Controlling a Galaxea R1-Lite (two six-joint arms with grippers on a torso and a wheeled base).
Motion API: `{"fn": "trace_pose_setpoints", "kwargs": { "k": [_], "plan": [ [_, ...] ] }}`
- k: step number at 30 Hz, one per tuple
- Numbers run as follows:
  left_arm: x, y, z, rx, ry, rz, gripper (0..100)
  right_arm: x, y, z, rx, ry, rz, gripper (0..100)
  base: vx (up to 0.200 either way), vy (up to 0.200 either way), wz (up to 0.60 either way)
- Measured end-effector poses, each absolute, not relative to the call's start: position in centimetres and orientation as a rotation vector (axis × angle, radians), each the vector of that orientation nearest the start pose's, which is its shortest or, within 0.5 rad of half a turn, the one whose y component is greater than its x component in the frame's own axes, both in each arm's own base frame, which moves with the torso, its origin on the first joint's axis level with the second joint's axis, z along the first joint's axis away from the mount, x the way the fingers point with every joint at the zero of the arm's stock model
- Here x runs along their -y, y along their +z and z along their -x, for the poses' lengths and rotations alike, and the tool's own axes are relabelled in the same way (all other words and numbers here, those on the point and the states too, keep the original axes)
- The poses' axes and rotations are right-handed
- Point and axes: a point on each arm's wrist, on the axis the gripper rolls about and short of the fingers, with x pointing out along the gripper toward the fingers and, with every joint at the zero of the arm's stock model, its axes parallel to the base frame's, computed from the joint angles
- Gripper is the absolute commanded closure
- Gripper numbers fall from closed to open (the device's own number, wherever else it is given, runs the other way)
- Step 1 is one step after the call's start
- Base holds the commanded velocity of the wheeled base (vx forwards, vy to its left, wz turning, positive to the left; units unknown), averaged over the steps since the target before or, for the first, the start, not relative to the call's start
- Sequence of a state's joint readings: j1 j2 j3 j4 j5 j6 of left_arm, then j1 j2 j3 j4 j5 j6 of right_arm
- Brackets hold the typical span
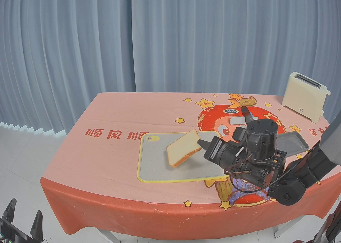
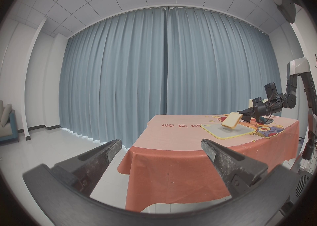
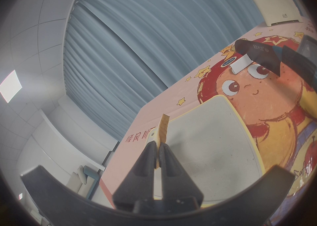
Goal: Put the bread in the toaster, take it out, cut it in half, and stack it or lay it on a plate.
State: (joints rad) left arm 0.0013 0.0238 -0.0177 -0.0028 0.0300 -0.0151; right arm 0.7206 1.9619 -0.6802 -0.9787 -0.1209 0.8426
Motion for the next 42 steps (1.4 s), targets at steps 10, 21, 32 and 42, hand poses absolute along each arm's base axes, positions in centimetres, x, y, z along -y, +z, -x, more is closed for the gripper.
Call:
{"fn": "trace_pose_setpoints", "kwargs": {
  "k": [10, 21, 32, 42],
  "plan": [
    [-0.1, 8.1, 2.2, -0.003, 0.031, 0.015, 0, -22.0, 8.5, -25.7, -0.549, 0.409, -0.664, 100, 0.000, 0.000, 0.00],
    [-0.1, 8.1, 2.2, -0.003, 0.032, 0.015, 0, -21.8, 7.8, -25.8, -0.573, 0.389, -0.649, 0, 0.000, 0.000, 0.00],
    [-0.1, 8.1, 2.2, -0.003, 0.031, 0.015, 0, -21.7, 7.4, -25.6, -0.588, 0.373, -0.632, 0, 0.000, 0.000, 0.00],
    [-0.1, 8.1, 2.2, -0.003, 0.030, 0.015, 0, -21.1, 9.0, -25.0, -0.569, 0.377, -0.587, 0, 0.000, 0.000, 0.00]
  ]
}}
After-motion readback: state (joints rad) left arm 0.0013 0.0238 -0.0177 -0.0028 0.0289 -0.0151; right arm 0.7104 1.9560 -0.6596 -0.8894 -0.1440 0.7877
